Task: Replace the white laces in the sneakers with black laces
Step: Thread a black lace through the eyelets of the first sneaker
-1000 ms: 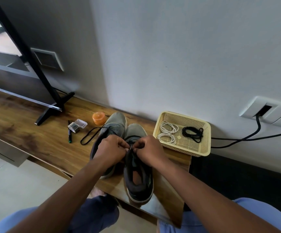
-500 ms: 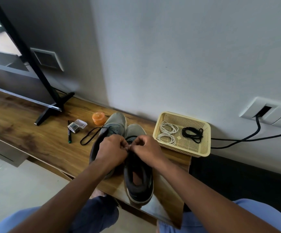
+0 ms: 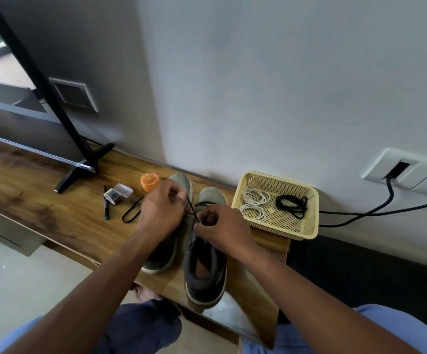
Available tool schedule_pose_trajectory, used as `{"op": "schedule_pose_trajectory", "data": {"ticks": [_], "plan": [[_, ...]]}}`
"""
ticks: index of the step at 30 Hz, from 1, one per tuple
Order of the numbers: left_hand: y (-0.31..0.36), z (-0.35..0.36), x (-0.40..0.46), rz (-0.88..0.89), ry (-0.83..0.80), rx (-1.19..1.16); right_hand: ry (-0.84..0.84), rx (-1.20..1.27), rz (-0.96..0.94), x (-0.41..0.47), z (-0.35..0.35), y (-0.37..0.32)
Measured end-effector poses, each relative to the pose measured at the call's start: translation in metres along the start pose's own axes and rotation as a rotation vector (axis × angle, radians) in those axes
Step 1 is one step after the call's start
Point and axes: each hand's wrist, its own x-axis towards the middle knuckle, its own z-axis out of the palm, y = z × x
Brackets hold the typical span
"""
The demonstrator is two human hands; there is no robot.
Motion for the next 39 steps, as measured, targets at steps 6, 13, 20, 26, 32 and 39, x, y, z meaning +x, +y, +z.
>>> {"op": "schedule_pose_trajectory", "data": {"ticks": [6,13,20,26,32,39], "plan": [[0.009,-0.048,0.032,-0.189,0.357,-0.781,-0.023,-0.075,-0.004,-0.003,-0.005,0.005],[-0.012,-0.065,0.037,-0.167,0.275,-0.345,-0.028,-0.060,-0.011,-0.005,-0.005,0.007],[0.011,-0.035,0.012,0.194,-0.222,0.217,0.006,-0.033,-0.028,-0.005,-0.005,0.008],[0.009,0.002,0.004,0.239,-0.517,0.536,0.009,-0.085,-0.065,-0.004,-0.008,0.007],[0.009,0.005,0.012,0.261,-0.385,0.554,0.029,-0.215,-0.113,-0.004,-0.006,0.012],[0.000,-0.054,0.032,0.068,0.088,0.328,0.066,-0.249,-0.154,-0.004,-0.008,0.011]]}}
